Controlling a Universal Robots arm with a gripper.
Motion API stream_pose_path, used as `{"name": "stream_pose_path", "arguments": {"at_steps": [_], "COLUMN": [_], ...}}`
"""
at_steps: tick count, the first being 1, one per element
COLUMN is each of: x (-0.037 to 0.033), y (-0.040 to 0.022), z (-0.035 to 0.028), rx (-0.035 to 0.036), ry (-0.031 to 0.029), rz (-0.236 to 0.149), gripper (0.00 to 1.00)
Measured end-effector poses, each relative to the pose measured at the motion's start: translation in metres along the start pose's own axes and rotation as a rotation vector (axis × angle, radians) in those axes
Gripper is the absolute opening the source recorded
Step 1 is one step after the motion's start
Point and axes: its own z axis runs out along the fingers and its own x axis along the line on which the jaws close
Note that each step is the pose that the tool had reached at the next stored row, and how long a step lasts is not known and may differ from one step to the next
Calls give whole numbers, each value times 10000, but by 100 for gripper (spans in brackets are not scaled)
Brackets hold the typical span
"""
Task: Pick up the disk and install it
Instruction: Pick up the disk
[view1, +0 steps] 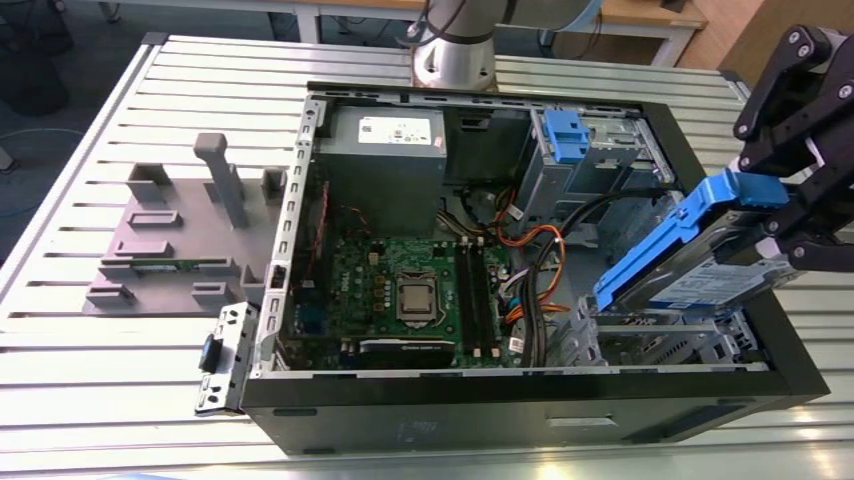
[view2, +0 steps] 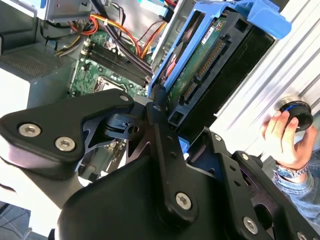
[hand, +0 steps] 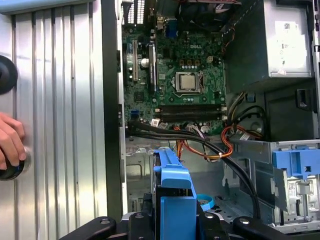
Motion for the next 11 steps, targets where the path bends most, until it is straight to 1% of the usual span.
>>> {"name": "stream_pose_path", "arguments": {"at_steps": [5, 8, 11], "x": [0, 0, -1], "y": [-47, -53, -54], "z": [41, 66, 79], "rx": [-17, -22, -22], "ry": [3, 0, 2], "rz": [4, 6, 5], "gripper": [37, 37, 37]}}
